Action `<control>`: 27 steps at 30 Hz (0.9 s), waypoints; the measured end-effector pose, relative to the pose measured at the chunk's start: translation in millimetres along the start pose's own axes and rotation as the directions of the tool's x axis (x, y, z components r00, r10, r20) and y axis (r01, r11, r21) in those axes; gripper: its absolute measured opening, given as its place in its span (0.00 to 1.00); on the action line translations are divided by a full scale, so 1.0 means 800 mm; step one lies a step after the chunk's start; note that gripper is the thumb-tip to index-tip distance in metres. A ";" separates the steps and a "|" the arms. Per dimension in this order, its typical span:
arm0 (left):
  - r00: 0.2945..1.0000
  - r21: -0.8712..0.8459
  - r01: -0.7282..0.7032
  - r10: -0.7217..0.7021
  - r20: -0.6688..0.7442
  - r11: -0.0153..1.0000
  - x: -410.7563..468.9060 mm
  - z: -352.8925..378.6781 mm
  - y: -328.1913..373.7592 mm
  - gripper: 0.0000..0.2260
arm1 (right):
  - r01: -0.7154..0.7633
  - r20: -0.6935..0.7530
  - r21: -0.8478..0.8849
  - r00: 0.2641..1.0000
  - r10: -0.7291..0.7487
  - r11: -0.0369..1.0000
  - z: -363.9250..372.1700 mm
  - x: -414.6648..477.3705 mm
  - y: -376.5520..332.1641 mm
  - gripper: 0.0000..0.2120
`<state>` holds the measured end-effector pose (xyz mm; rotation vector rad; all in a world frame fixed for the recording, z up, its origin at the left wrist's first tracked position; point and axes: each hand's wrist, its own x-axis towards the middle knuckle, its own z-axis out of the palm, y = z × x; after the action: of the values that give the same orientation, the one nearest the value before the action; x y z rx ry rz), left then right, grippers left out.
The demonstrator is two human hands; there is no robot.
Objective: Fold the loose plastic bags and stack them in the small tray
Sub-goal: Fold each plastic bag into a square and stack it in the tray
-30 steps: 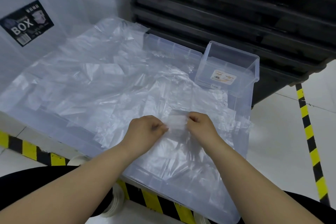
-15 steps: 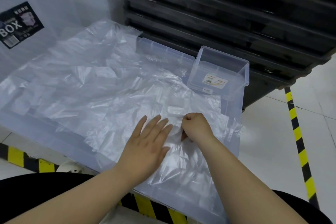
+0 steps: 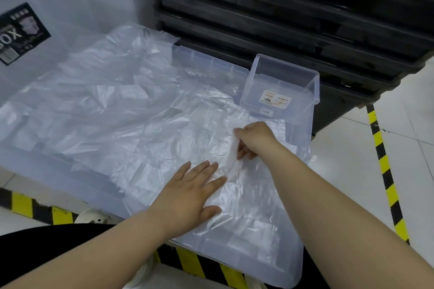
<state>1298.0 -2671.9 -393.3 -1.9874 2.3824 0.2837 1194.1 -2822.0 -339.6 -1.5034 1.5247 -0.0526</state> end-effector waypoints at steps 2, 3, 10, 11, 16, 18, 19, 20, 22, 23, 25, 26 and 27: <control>1.000 0.008 0.000 0.000 0.002 1.000 0.001 -0.001 -0.001 0.25 | -0.015 -0.008 0.204 1.000 0.017 0.979 -0.007 0.000 0.000 0.14; 1.000 0.015 -0.002 0.002 -0.004 1.000 0.002 0.001 -0.001 0.25 | -0.031 0.009 0.294 1.000 0.030 0.955 -0.011 -0.002 0.001 0.13; 0.995 -0.005 0.046 -0.045 0.094 0.999 0.001 -0.006 0.004 0.31 | -0.110 0.220 0.145 0.973 0.076 0.983 -0.018 -0.038 0.027 0.10; 0.993 -0.003 0.057 -0.056 0.106 0.998 0.002 -0.009 0.005 0.36 | -0.102 0.246 0.115 0.967 0.071 0.988 -0.015 -0.041 0.030 0.09; 0.983 -0.046 0.044 -0.035 0.181 0.998 0.001 -0.012 0.006 0.50 | 0.004 0.173 -0.025 0.985 0.000 1.000 0.004 -0.039 0.041 0.08; 0.982 -0.064 0.065 -0.052 0.183 0.996 0.003 -0.009 0.005 0.47 | 0.018 0.144 -0.011 0.989 -0.016 1.000 0.007 -0.037 0.043 0.10; 0.983 -0.076 0.068 -0.054 0.175 0.995 0.003 -0.010 0.006 0.47 | 0.029 0.141 -0.013 0.990 -0.027 1.000 0.008 -0.037 0.044 0.10; 0.983 -0.081 0.065 -0.050 0.176 0.995 0.002 -0.011 0.006 0.47 | 0.036 0.140 -0.024 0.990 -0.033 0.999 0.007 -0.037 0.046 0.10; 0.983 -0.090 0.057 -0.040 0.181 0.994 0.002 -0.010 0.005 0.46 | 0.039 0.117 -0.058 0.993 -0.032 0.998 0.001 -0.038 0.048 0.10; 0.982 -0.103 0.063 -0.043 0.183 0.993 0.002 -0.009 0.004 0.46 | 0.041 0.091 -0.081 0.995 -0.034 0.996 -0.002 -0.038 0.049 0.09; 0.983 -0.121 0.062 -0.040 0.180 0.991 0.001 -0.007 0.002 0.47 | 0.071 0.016 -0.139 0.997 -0.070 0.988 -0.007 -0.040 0.050 0.06; 0.983 -0.131 0.059 -0.035 0.178 0.990 0.001 -0.009 0.002 0.49 | 0.118 -0.035 -0.192 0.991 -0.127 0.974 -0.007 -0.040 0.051 0.03; 0.985 -0.140 0.051 -0.027 0.170 0.989 0.002 -0.010 0.002 0.50 | 0.190 -0.095 -0.277 0.970 -0.224 0.942 -0.004 -0.041 0.053 0.01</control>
<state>1297.1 -2674.1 -385.5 -1.9753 2.2761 0.6118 1153.3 -2787.9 -345.0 -1.9045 1.5103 -0.0684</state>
